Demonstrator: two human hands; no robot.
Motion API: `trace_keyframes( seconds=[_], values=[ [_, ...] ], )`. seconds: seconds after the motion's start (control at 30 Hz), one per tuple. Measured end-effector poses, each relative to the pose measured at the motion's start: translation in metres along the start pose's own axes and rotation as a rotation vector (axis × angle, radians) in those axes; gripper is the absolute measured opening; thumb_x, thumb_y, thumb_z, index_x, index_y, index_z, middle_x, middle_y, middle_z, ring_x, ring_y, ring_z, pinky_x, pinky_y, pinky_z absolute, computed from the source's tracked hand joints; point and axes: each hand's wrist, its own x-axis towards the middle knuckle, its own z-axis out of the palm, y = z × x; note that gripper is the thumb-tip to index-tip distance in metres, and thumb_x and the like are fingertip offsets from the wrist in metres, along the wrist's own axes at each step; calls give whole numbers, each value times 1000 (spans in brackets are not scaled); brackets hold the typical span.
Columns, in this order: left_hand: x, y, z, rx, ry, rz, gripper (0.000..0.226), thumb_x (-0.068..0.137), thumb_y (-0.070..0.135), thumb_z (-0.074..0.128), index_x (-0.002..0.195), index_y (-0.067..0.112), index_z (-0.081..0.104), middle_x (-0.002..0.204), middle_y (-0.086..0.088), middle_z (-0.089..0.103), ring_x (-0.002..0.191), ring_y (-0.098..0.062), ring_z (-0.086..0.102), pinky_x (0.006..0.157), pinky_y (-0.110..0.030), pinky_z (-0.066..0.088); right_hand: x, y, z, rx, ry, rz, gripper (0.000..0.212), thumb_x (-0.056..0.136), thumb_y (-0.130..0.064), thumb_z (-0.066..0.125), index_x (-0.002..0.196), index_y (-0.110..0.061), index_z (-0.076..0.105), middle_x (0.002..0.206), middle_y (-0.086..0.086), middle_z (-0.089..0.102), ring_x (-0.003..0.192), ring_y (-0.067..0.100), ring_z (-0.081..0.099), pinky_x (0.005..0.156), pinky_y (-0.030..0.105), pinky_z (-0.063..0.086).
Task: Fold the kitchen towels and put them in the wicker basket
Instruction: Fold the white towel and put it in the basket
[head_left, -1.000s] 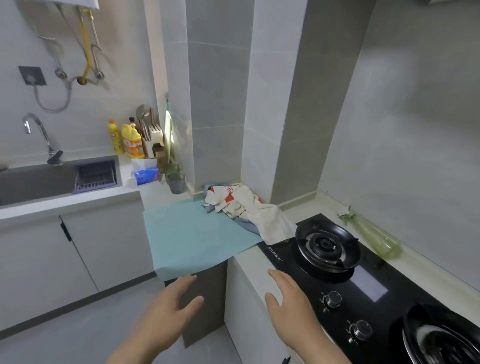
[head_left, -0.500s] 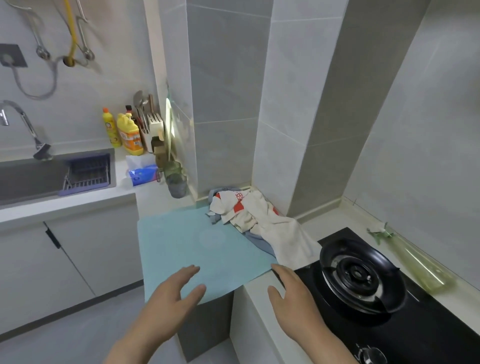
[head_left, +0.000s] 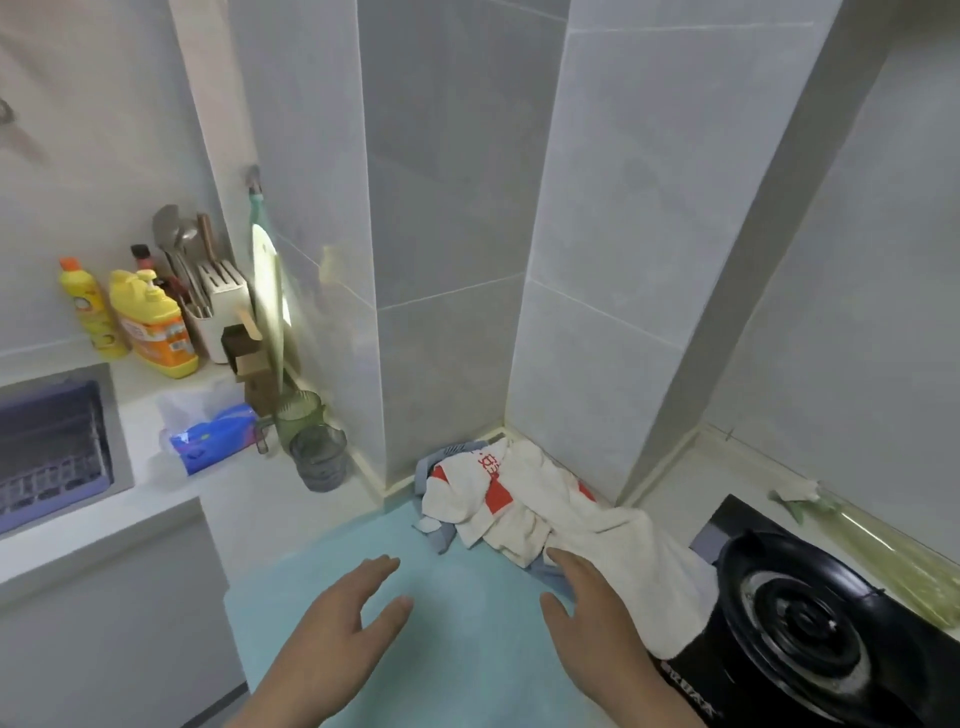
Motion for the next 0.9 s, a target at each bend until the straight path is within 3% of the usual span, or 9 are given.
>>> trace_keyframes(
  seconds=[0.07, 0.17, 0.23, 0.43, 0.5, 0.57, 0.7, 0.8, 0.9],
  values=[
    [29, -20, -14, 96, -70, 44, 87, 54, 100, 23, 129, 56, 28, 145, 32, 25, 135, 12, 20, 113, -20, 25, 19, -10, 25, 31, 31, 97, 51, 98, -20, 52, 147, -21, 36, 132, -16, 38, 128, 1, 33, 103, 13, 20],
    [63, -43, -17, 180, -175, 112, 120, 39, 104, -3, 141, 48, 28, 143, 34, 18, 134, 15, 10, 114, -15, 15, 41, -23, 52, 37, 76, 185, 50, 97, -20, 52, 145, -22, 39, 143, -10, 41, 135, 9, 34, 111, 21, 24],
    [80, -56, -16, 157, -229, 115, 124, 38, 104, -2, 142, 46, 32, 143, 34, 20, 138, 13, 12, 112, -12, 14, 54, -31, 63, 23, 89, 225, 49, 96, -23, 53, 144, -26, 40, 146, -10, 39, 134, 8, 35, 114, 25, 27],
    [132, -75, -11, 180, -400, 168, 105, 55, 100, 16, 142, 45, 35, 142, 34, 20, 140, 7, 20, 115, -26, 30, 90, -19, 66, -84, 97, 268, 53, 97, -27, 55, 147, -22, 36, 151, -7, 36, 138, 9, 34, 115, 21, 23],
    [146, -75, -1, 153, -421, 203, 70, 82, 75, 40, 145, 43, 35, 142, 33, 21, 142, 3, 22, 114, -23, 28, 103, -10, 60, -199, 83, 234, 52, 98, -26, 53, 147, -20, 37, 150, -6, 38, 136, 10, 36, 109, 15, 22],
    [159, -75, 14, 148, -399, 233, 55, 95, 52, 46, 147, 42, 31, 142, 32, 24, 141, 1, 27, 109, -17, 26, 119, 3, 54, -283, 84, 205, 50, 98, -20, 51, 146, -18, 39, 148, -5, 41, 132, 11, 40, 102, 11, 23],
    [169, -85, 46, 99, -429, 224, 62, 88, 64, 40, 145, 41, 35, 141, 31, 25, 134, 7, 28, 110, -15, 23, 154, 31, 49, -412, 113, 188, 43, 98, -16, 46, 140, -11, 45, 137, 1, 50, 126, 20, 48, 99, 20, 32],
    [160, -89, 59, 22, -478, 211, 67, 69, 87, 40, 128, 55, 38, 135, 40, 23, 132, 9, 31, 113, -22, 29, 179, 47, 51, -564, 149, 208, 43, 94, -22, 49, 136, -11, 46, 129, 8, 53, 117, 29, 49, 95, 35, 41],
    [146, -92, 61, -10, -505, 183, 38, 77, 73, 52, 110, 62, 37, 126, 47, 22, 131, 14, 29, 115, -21, 27, 189, 46, 51, -532, 247, 245, 28, 94, -26, 50, 116, -13, 60, 109, 8, 64, 104, 31, 55, 80, 37, 45]
  ],
)
